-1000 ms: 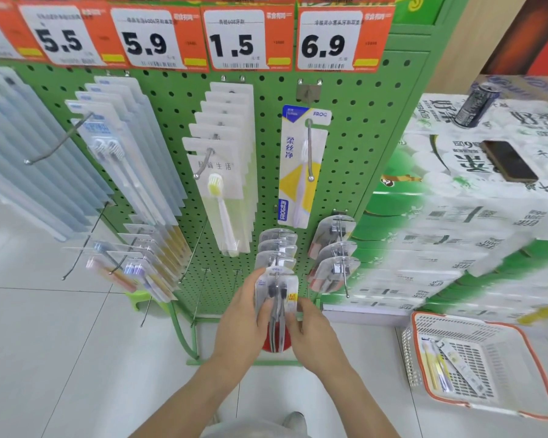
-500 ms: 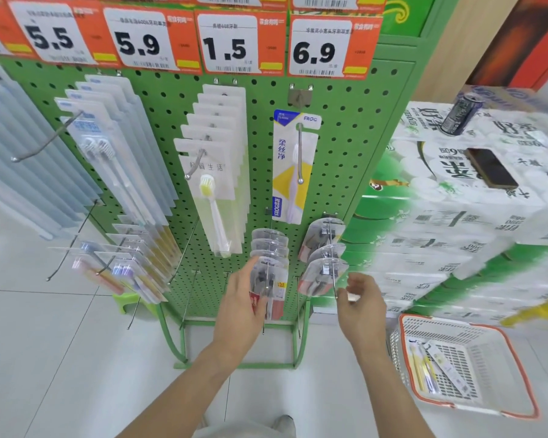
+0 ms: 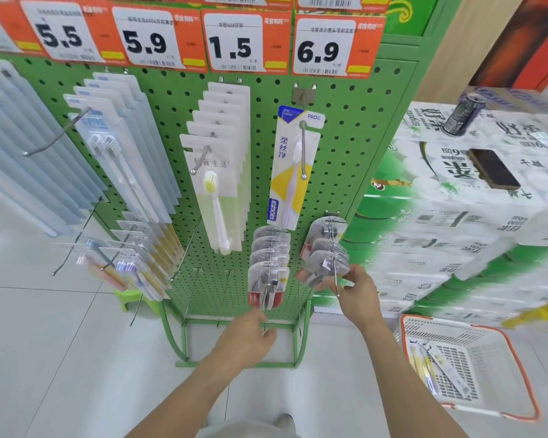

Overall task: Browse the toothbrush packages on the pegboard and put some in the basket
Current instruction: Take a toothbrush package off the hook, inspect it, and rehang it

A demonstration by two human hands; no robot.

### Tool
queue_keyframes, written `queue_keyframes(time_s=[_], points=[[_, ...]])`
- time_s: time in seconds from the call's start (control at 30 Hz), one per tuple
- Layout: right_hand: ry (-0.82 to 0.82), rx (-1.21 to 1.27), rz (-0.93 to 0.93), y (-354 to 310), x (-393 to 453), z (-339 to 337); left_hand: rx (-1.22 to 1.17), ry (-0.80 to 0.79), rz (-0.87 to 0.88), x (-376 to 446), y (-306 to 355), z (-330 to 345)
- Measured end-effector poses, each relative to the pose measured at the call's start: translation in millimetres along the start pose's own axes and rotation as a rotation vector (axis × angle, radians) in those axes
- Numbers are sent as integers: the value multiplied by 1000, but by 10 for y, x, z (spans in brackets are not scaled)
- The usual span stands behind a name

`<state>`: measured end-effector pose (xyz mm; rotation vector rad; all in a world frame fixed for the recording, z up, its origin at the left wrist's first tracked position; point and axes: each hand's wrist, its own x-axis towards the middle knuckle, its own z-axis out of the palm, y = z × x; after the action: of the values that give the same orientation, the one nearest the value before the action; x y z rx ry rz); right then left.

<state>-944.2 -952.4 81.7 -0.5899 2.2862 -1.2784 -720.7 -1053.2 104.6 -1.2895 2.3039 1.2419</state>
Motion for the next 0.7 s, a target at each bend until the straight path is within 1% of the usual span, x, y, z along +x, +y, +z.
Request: queue_keyframes(time_s=[0.07,0.1,0.17,0.23,0.4,0.57,0.63,0.7], points=[[9,104,-11,29,-46,-14,44,-113,22,-40,24,27],[15,158,-17,52,-73,-30,67,-144,44,-58,38,39],[-1,232,-30,94,-128,-73,108,-178,96,-90,69,55],[-53,247,-46,90,-179,-115,123,-200,139,-111,109,72],[-171,141,-83,63,-270,-179,30,-160,200,-151,182,106],[-273,27,-46,75,-459,-205,-18,-141,181,-176,177,129],[-332,17,-7,82,-550,-190,-110,-126,165,-195,186,134],[-454,89,32,47,-667,-170,-240,-92,182,-210,203,139]])
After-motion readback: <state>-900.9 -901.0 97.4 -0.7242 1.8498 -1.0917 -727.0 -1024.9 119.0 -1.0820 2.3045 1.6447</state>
